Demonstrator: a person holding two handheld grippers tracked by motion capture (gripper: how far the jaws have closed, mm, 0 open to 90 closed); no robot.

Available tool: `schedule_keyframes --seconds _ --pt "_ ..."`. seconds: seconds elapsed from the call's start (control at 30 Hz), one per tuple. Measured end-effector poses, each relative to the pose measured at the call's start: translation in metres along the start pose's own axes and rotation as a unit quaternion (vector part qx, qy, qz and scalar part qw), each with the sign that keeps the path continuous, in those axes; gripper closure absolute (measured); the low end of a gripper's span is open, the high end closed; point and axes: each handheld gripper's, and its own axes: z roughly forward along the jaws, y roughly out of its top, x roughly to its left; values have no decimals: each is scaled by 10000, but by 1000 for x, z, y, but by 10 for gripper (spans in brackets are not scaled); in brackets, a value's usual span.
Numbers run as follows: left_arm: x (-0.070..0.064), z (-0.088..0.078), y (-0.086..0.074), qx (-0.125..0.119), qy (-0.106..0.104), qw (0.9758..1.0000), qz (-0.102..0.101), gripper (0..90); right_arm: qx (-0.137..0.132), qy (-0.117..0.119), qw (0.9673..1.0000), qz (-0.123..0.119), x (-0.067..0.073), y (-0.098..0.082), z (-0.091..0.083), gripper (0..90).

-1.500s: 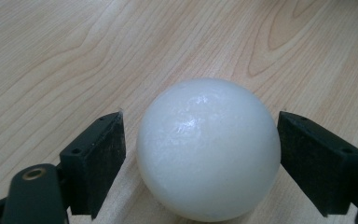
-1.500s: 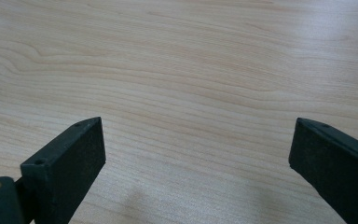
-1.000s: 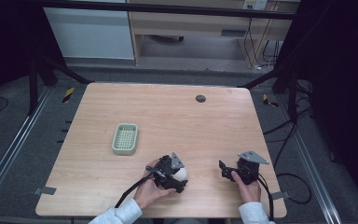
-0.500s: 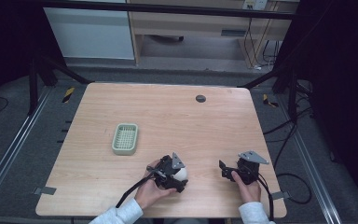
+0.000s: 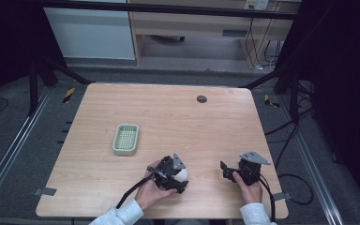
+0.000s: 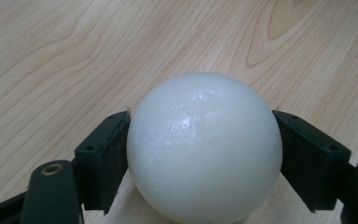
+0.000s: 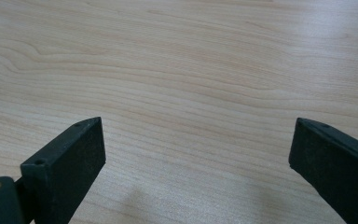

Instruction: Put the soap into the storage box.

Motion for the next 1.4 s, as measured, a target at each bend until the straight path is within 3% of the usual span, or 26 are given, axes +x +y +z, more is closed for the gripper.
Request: schedule_keyframes --seconds 0.63,1.4 --pt "5 -19 3 -208 32 9997 -81 226 3 2 10000 -5 0 0 0 40" --pt "28 -52 0 -415 155 9986 -273 226 7 -12 10000 9 0 0 0 40"
